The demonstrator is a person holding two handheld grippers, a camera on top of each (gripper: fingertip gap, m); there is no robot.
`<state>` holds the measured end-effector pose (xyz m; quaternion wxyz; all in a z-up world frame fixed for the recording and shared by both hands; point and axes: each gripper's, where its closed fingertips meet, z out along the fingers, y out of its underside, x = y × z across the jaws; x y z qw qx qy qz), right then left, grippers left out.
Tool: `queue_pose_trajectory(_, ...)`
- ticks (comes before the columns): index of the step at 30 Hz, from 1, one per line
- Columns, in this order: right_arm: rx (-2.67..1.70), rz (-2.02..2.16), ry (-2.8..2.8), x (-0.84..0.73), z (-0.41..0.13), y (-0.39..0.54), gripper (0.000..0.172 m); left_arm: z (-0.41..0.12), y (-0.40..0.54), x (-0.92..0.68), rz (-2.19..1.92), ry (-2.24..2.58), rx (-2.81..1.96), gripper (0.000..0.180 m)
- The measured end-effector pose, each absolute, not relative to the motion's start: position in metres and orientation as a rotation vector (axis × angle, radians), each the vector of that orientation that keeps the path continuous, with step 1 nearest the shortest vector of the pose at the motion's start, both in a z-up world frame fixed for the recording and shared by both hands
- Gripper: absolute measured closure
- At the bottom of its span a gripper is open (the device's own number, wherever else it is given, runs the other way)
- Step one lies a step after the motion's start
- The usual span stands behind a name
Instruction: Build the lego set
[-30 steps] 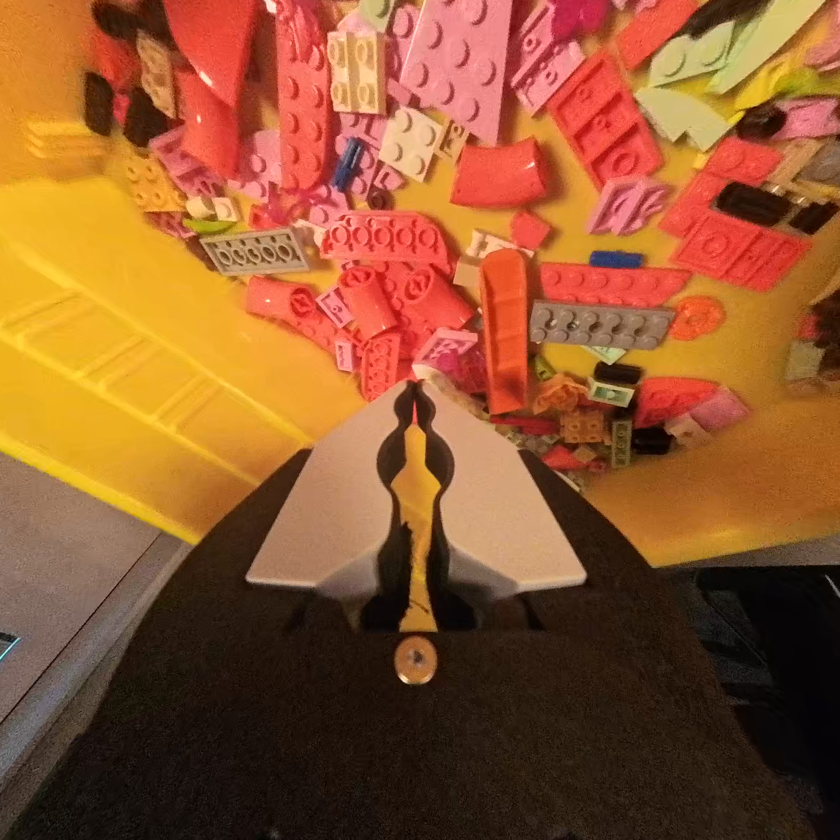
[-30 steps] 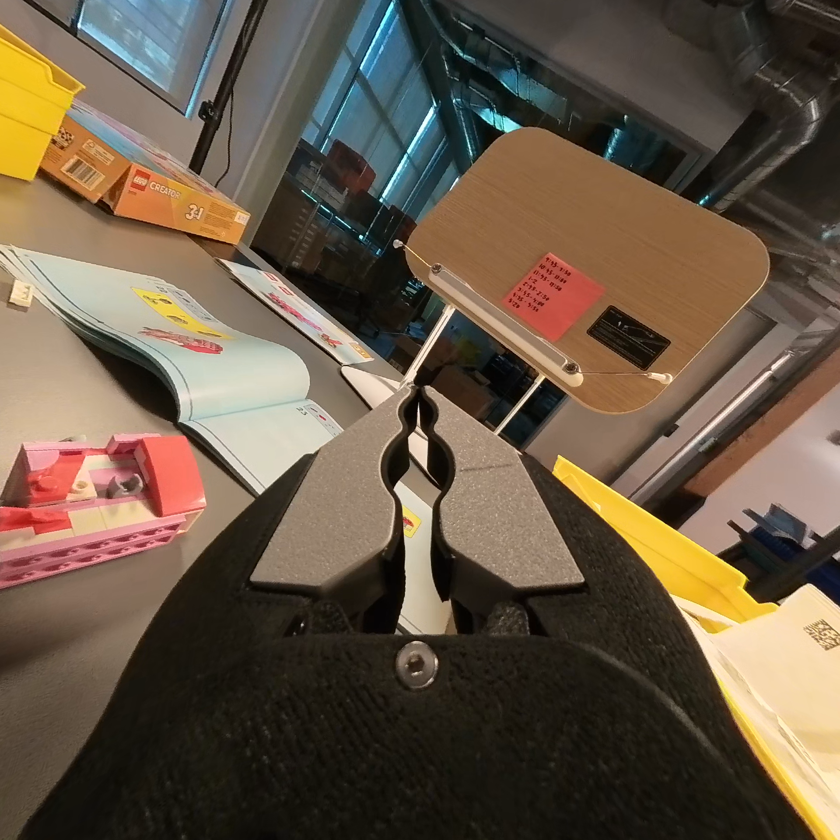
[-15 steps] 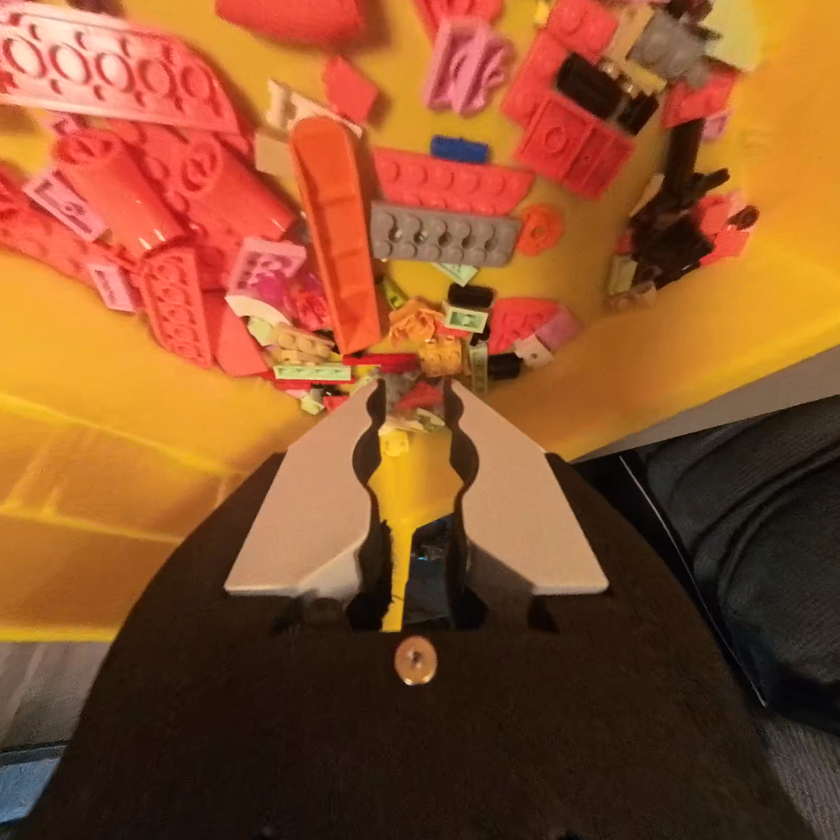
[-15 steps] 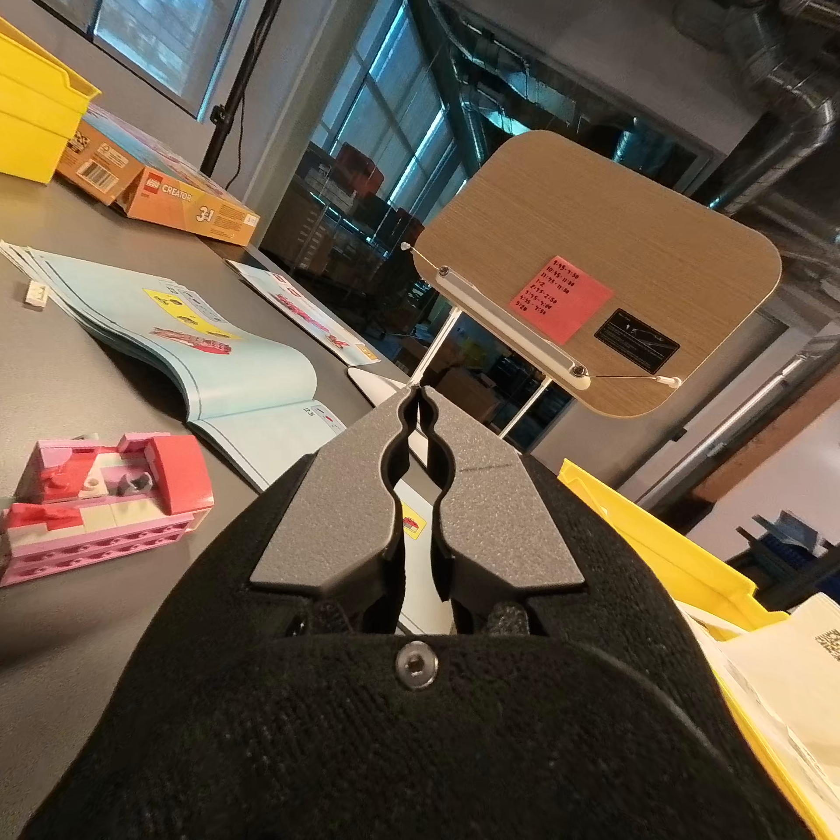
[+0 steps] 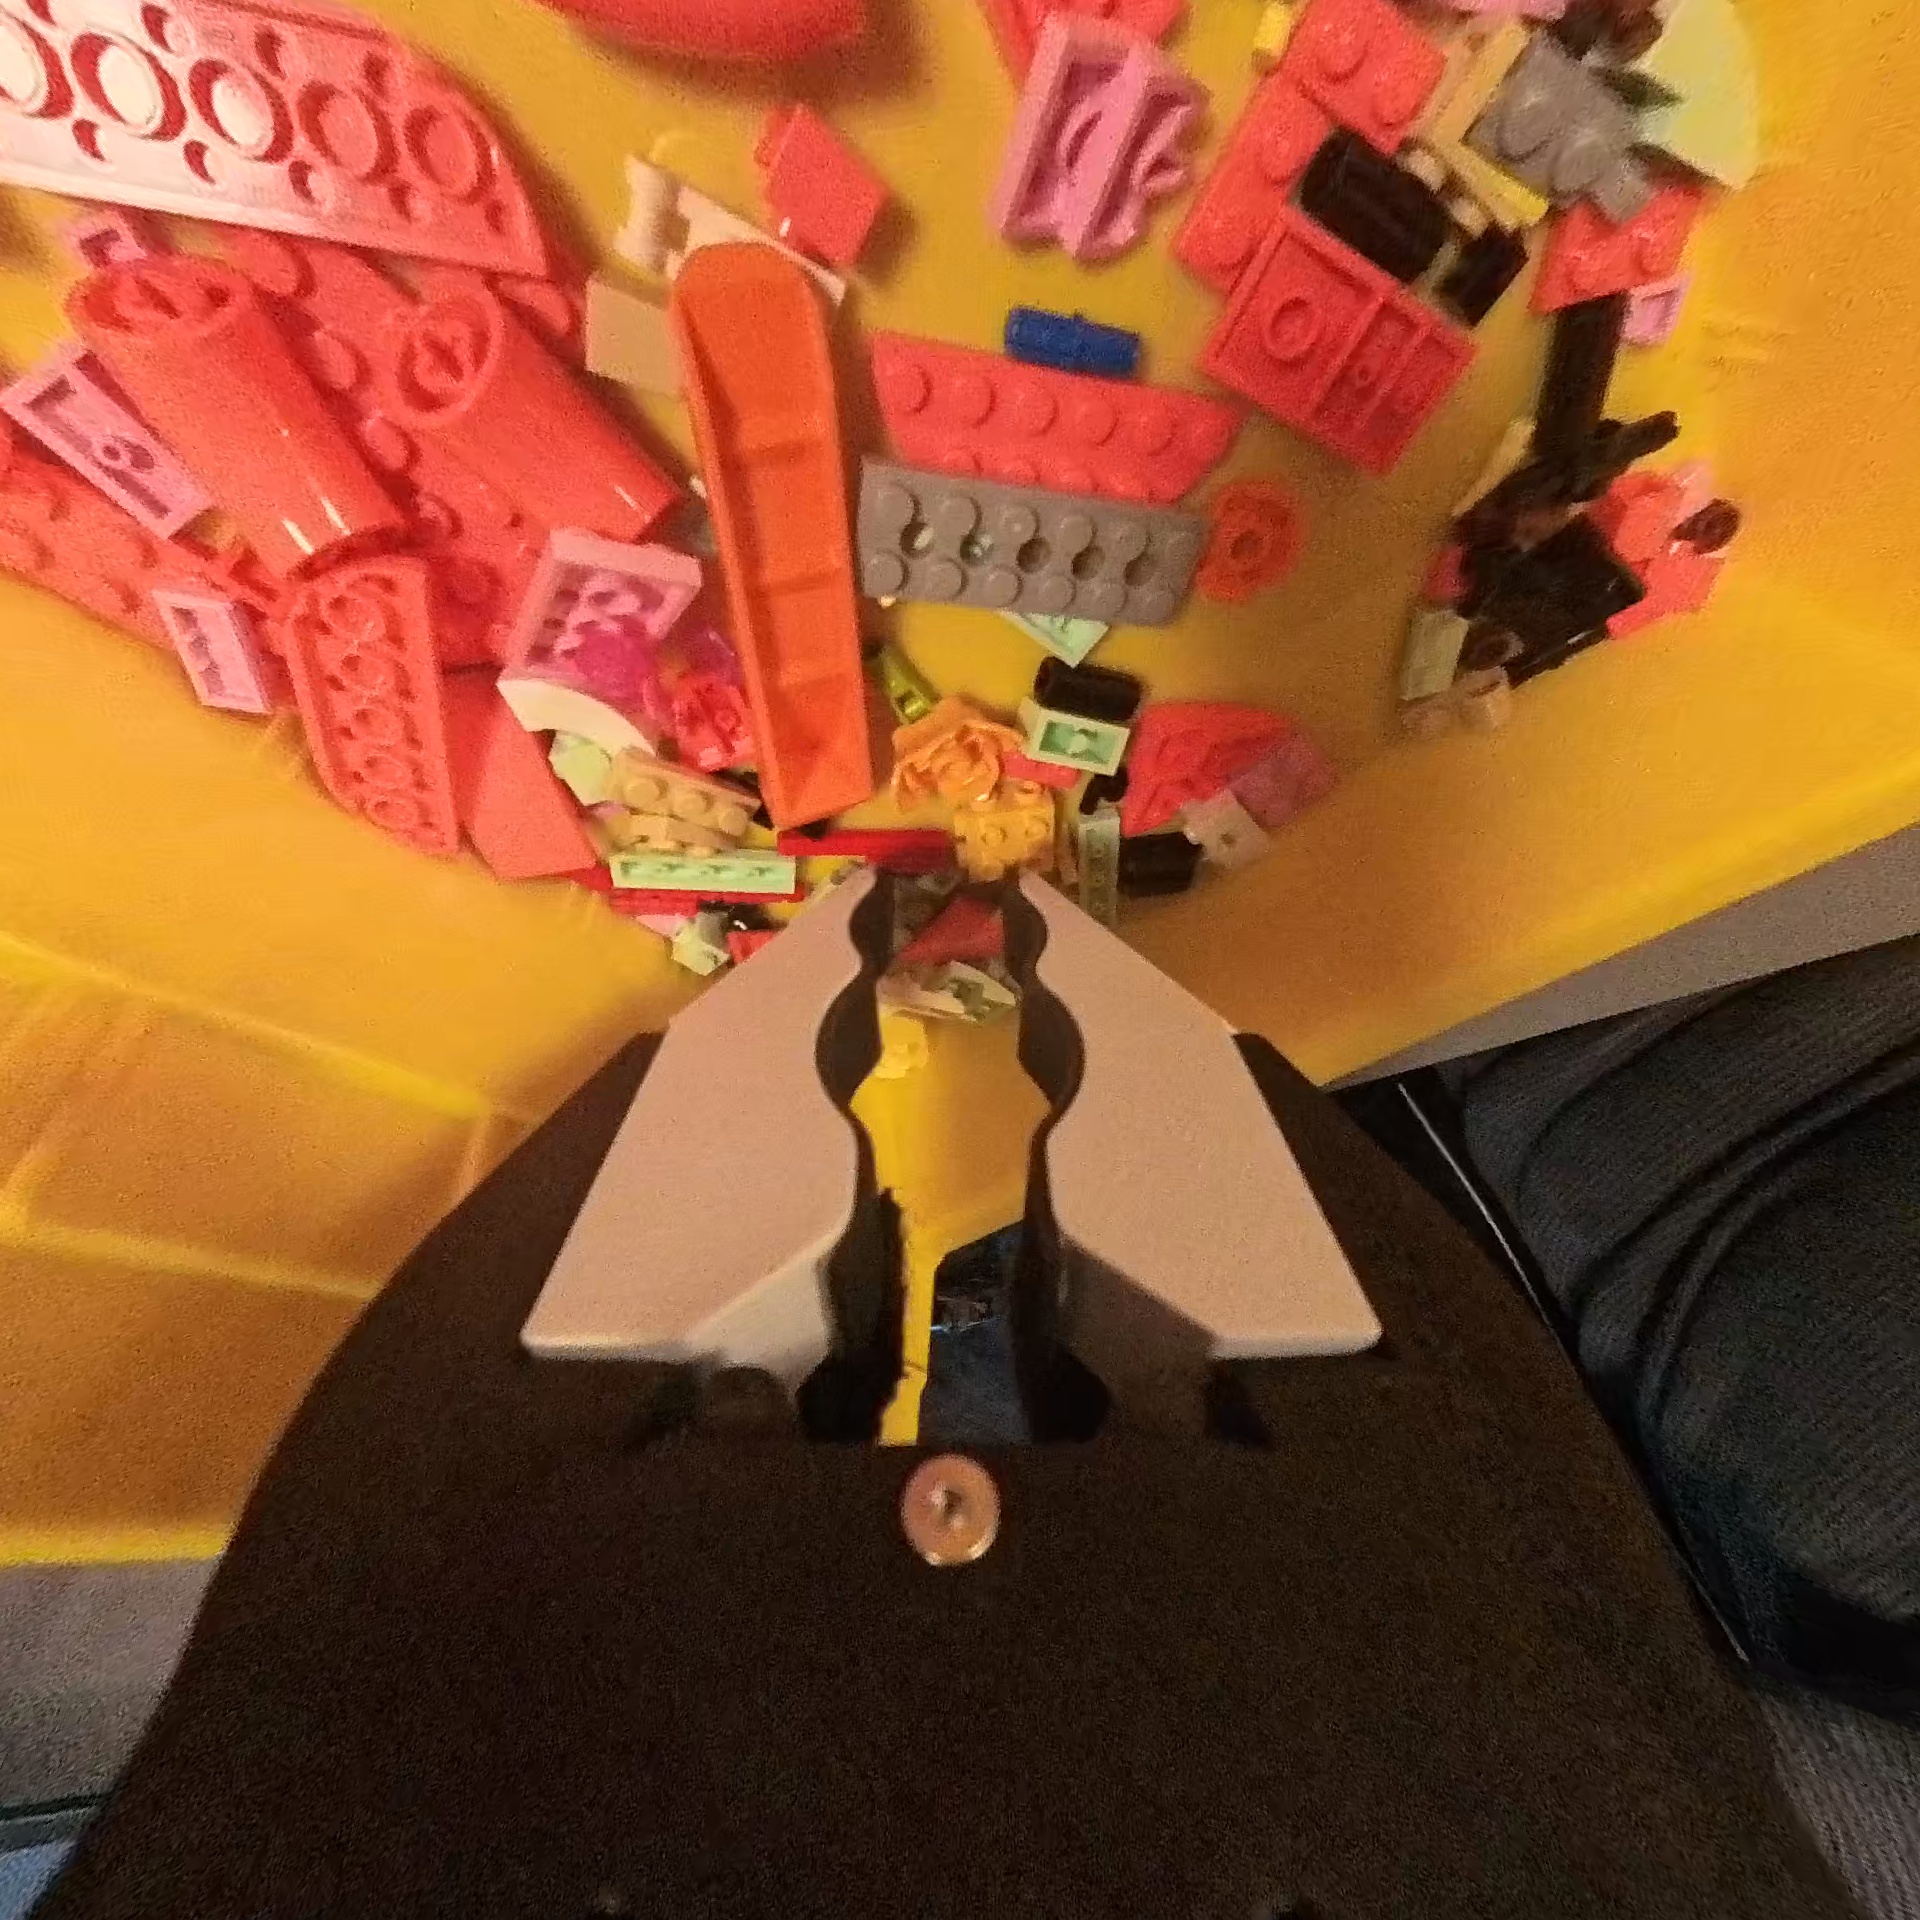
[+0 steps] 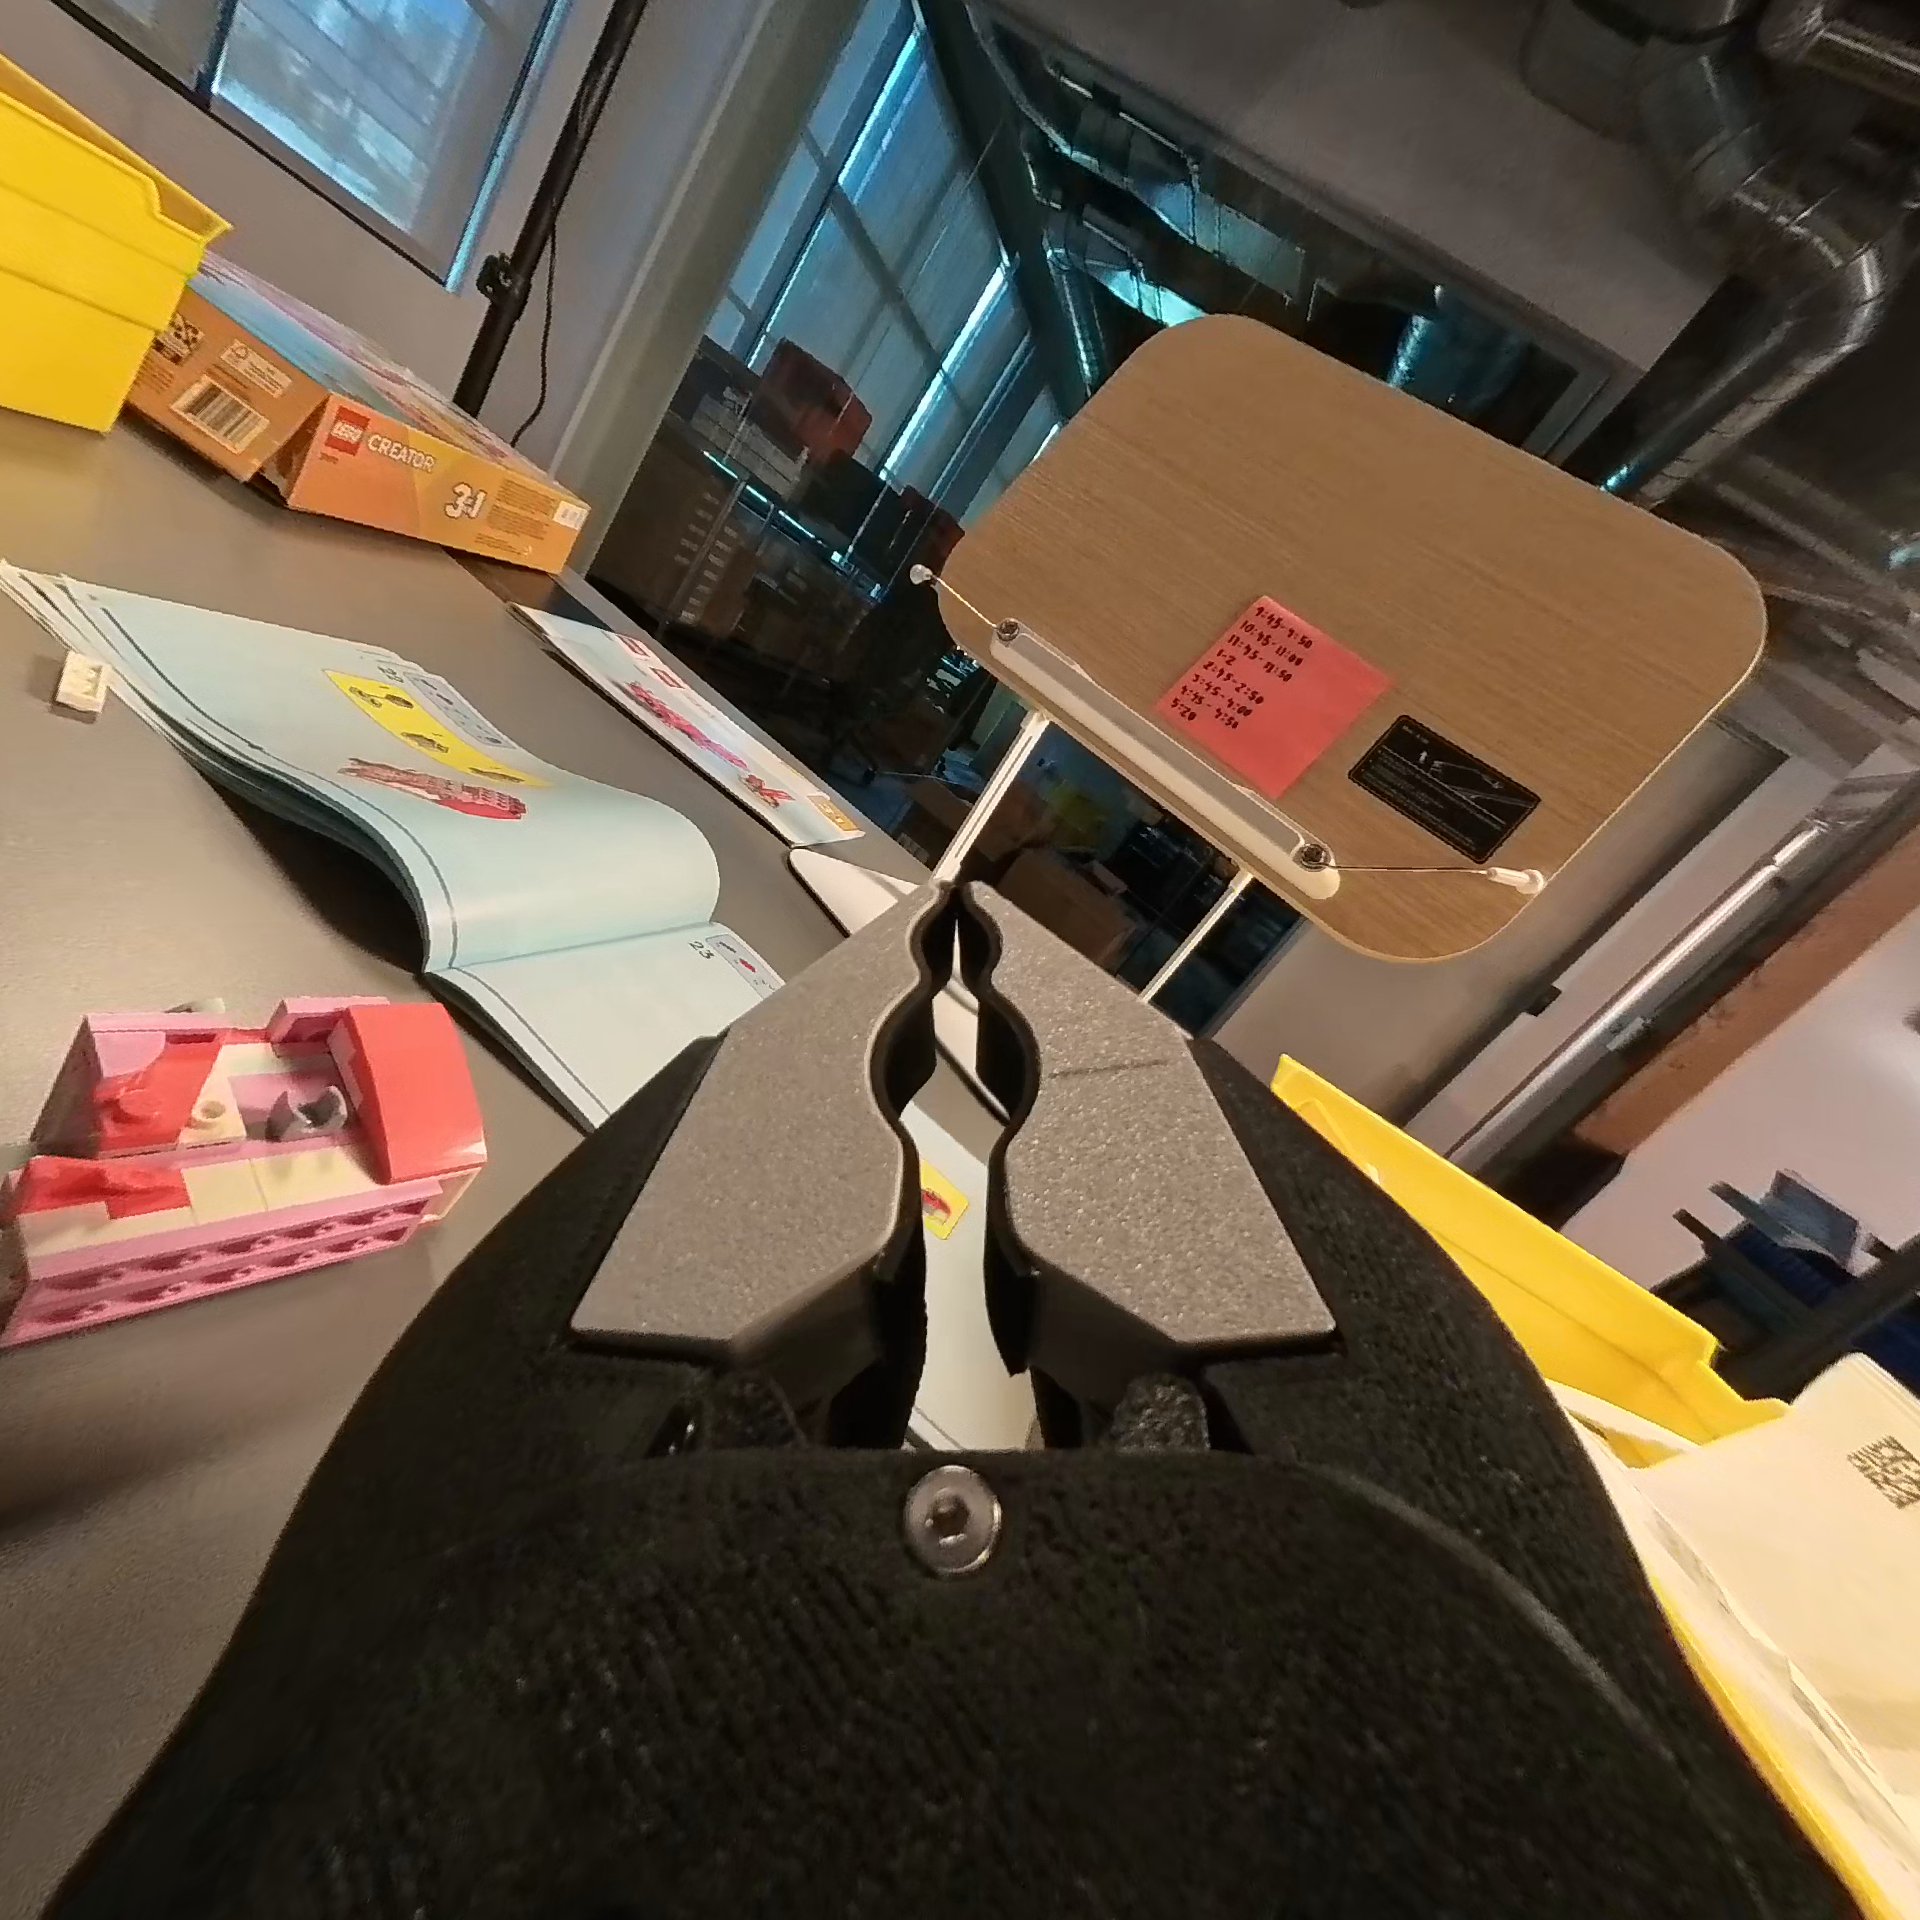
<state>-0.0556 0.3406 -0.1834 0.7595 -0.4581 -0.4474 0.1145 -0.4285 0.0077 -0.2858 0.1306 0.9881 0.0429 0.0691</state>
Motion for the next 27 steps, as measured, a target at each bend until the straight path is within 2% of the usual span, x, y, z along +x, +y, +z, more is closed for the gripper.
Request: queue_pose_trajectory(27, -1.017, 0.264, -0.909, -0.046, -0.177, 0.347, 0.172, -0.287, 0.005, -0.428, 0.212, 0.100, 2.856, 0.158)
